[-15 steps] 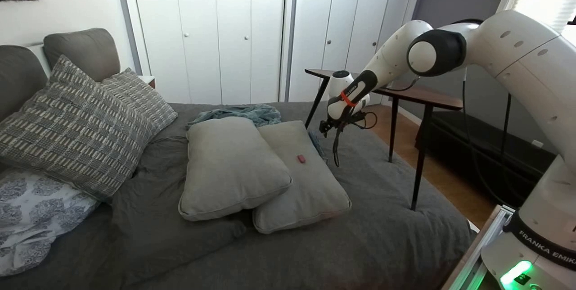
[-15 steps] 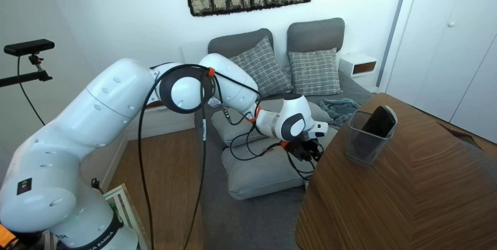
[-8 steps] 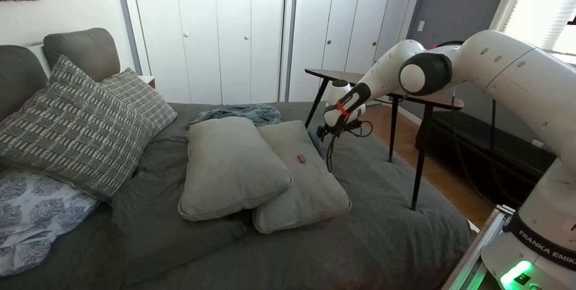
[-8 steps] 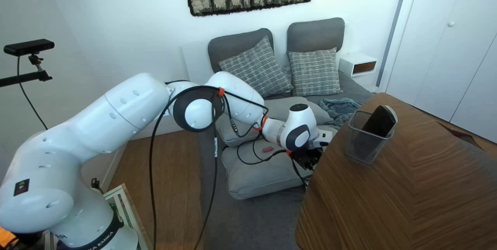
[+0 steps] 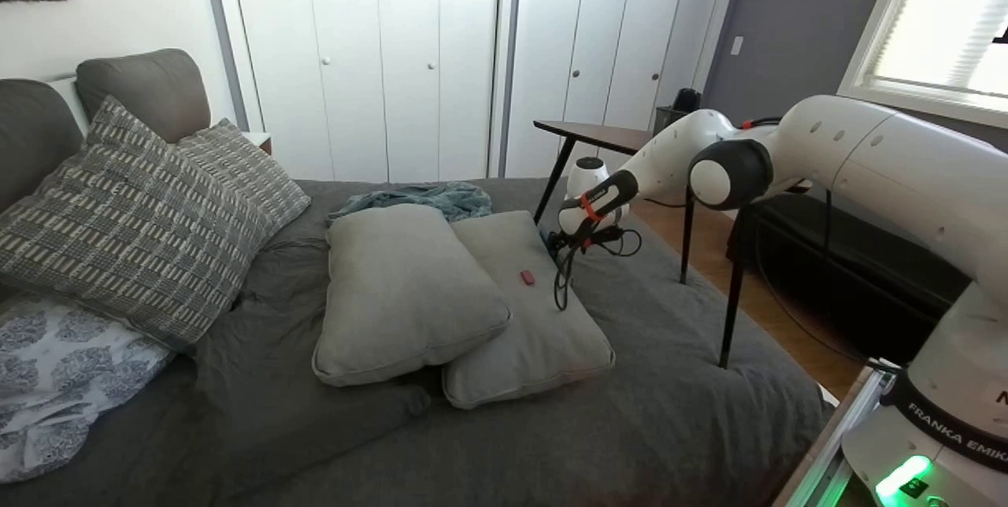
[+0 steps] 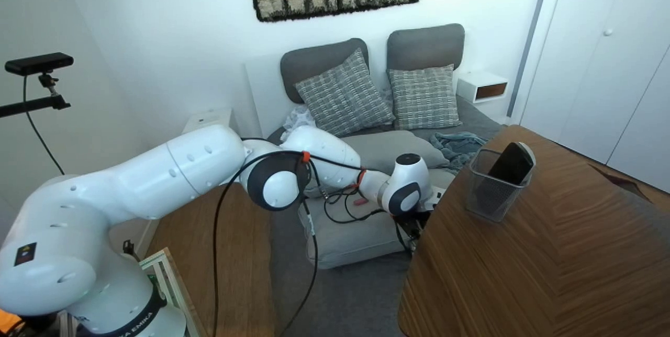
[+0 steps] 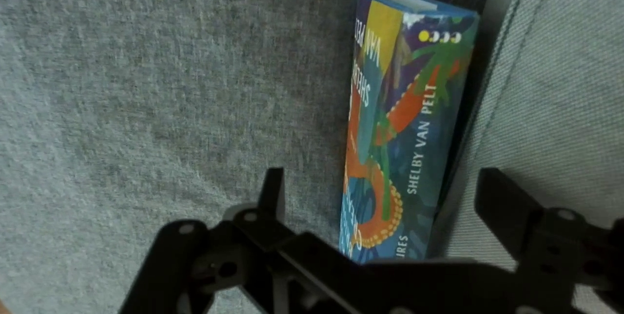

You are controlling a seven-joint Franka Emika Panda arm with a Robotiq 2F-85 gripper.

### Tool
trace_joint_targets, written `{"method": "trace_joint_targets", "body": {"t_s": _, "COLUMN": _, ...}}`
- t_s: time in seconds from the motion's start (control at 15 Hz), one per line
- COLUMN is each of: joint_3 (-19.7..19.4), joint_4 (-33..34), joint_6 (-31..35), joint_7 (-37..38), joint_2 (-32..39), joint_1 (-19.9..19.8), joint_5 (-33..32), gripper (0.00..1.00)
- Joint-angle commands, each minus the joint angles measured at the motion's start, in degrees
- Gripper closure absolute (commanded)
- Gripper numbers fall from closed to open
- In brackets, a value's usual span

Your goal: Pick up the book on the bed and put it on the three legged table top

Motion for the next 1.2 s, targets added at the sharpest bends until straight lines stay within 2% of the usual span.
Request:
{"method": "trace_joint_targets", "body": {"t_s": 0.0, "joint_3": -0.8, "joint_4": 11.6, "joint_6": -4.2, "joint_7": 2.0, "joint_2": 7.4, "joint_1": -1.0, "joint_5": 0.4, "gripper": 0.06}}
{"method": "trace_joint_targets", "body": {"t_s": 0.13, "joint_3": -1.1, "joint_4": 15.1, "joint_6": -5.2, "joint_7": 2.9, "joint_2": 9.8, "joint_1": -1.6, "joint_5": 0.6, "gripper": 0.10}}
{"method": "trace_joint_targets", "body": {"t_s": 0.2, "joint_3": -1.0, "joint_4": 16.6, "joint_6": -5.6, "joint_7": 3.5, "joint_2": 10.8, "joint_1": -2.0, "joint_5": 0.7, "gripper": 0.09}}
{"method": "trace_joint_targets", "body": {"t_s": 0.27, "joint_3": -1.4, "joint_4": 9.2, "joint_6": -2.8, "joint_7": 4.2, "joint_2": 6.2, "joint_1": -1.3, "joint_5": 0.9, "gripper": 0.18}}
{"method": "trace_joint_targets", "body": {"t_s": 0.33, "joint_3": -1.4, "joint_4": 9.9, "joint_6": -2.9, "joint_7": 4.7, "joint_2": 6.7, "joint_1": -1.6, "joint_5": 1.0, "gripper": 0.35}}
{"method": "trace_joint_targets", "body": {"t_s": 0.4, "joint_3": -1.6, "joint_4": 10.1, "joint_6": -3.0, "joint_7": 5.0, "joint_2": 6.6, "joint_1": -1.7, "joint_5": 0.9, "gripper": 0.36}}
{"method": "trace_joint_targets", "body": {"t_s": 0.8, "joint_3": -1.6, "joint_4": 9.3, "joint_6": -2.6, "joint_7": 5.7, "joint_2": 6.4, "joint_1": -1.7, "joint_5": 0.9, "gripper": 0.81}}
{"method": "trace_joint_targets", "body": {"t_s": 1.0, "joint_3": -1.4, "joint_4": 9.1, "joint_6": -2.5, "joint_7": 5.8, "joint_2": 6.4, "joint_1": -1.7, "joint_5": 1.0, "gripper": 0.99}}
{"method": "trace_joint_targets", "body": {"t_s": 1.13, "joint_3": -0.9, "joint_4": 9.2, "joint_6": -2.6, "joint_7": 5.2, "joint_2": 6.3, "joint_1": -1.8, "joint_5": 1.1, "gripper": 1.00}}
